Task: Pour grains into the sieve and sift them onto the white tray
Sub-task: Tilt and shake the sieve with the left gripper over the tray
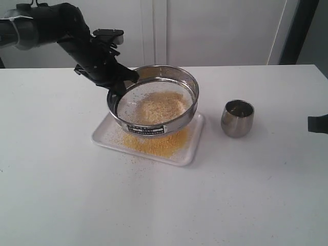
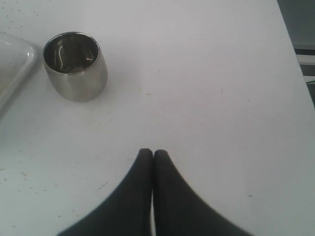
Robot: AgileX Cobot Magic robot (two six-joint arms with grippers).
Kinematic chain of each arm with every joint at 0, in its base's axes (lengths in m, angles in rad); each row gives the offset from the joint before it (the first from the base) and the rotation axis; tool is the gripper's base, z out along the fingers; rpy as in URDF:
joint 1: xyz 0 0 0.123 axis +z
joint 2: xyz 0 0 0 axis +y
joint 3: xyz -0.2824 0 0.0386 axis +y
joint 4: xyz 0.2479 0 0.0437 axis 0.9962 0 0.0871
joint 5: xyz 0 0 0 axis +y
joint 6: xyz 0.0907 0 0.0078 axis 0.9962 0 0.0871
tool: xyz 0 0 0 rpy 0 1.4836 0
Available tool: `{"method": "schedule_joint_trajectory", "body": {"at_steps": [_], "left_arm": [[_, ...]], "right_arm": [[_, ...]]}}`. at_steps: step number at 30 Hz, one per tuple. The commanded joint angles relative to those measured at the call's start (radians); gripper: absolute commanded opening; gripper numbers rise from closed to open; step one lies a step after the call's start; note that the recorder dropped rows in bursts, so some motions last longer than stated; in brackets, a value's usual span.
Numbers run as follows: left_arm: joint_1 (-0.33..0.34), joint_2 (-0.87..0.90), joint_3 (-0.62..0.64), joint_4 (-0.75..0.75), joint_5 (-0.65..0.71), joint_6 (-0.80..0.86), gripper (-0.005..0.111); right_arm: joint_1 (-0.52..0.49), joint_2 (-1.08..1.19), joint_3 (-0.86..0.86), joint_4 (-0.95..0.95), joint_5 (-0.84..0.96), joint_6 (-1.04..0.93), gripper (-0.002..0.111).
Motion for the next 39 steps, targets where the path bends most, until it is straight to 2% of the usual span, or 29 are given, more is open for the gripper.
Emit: {"method": "schedule_joint_trajectory", "body": {"at_steps": [1,7,10,15,18,21,26,31,33,35,37,39], "left_arm": [[0.014,-0.02,-0.001,0.064,0.102,-0.007,0.0],[0.1,-0.022,-0.003,0.087,0.176,-0.031,0.0],[0.116,-0.022,-0.004,0.083,0.177,-0.059,0.0],[0.066,-0.02,-0.004,-0.031,0.12,-0.005,0.0],[0.032,-0.02,-0.004,-0.04,0.115,0.024,0.0],[0.031,-0.02,-0.004,-0.033,0.128,0.036,0.0],[0.082,-0.02,-0.004,0.097,0.184,0.038,0.0],[0.141,-0.02,-0.004,0.103,0.203,-0.018,0.0],[0.135,-0.02,-0.004,0.069,0.18,-0.018,0.0],[0.117,-0.02,-0.002,-0.042,0.144,0.01,0.0],[0.091,-0.02,-0.002,-0.172,0.118,0.11,0.0],[0.074,-0.02,-0.002,-0.183,0.117,0.265,0.0]], "right_arm": [[-0.01,-0.008,0.003,0.003,-0.009,-0.005,0.0],[-0.01,-0.008,0.003,0.003,-0.009,-0.005,0.0],[-0.01,-0.008,0.003,0.003,-0.009,-0.005,0.0],[-0.01,-0.008,0.003,0.003,-0.009,-0.005,0.0],[-0.01,-0.008,0.003,0.003,-0.009,-0.005,0.0],[-0.01,-0.008,0.003,0.003,-0.009,-0.005,0.0],[-0.01,-0.008,0.003,0.003,-0.009,-0.005,0.0],[-0.01,-0.008,0.003,0.003,-0.009,-0.005,0.0],[-0.01,-0.008,0.003,0.003,-0.009,-0.005,0.0],[-0.01,-0.008,0.003,0.003,-0.009,-0.005,0.0],[-0.01,-0.008,0.003,0.003,-0.009,-0.005,0.0],[-0.01,-0.008,0.003,0.003,-0.009,-0.005,0.0]]}}
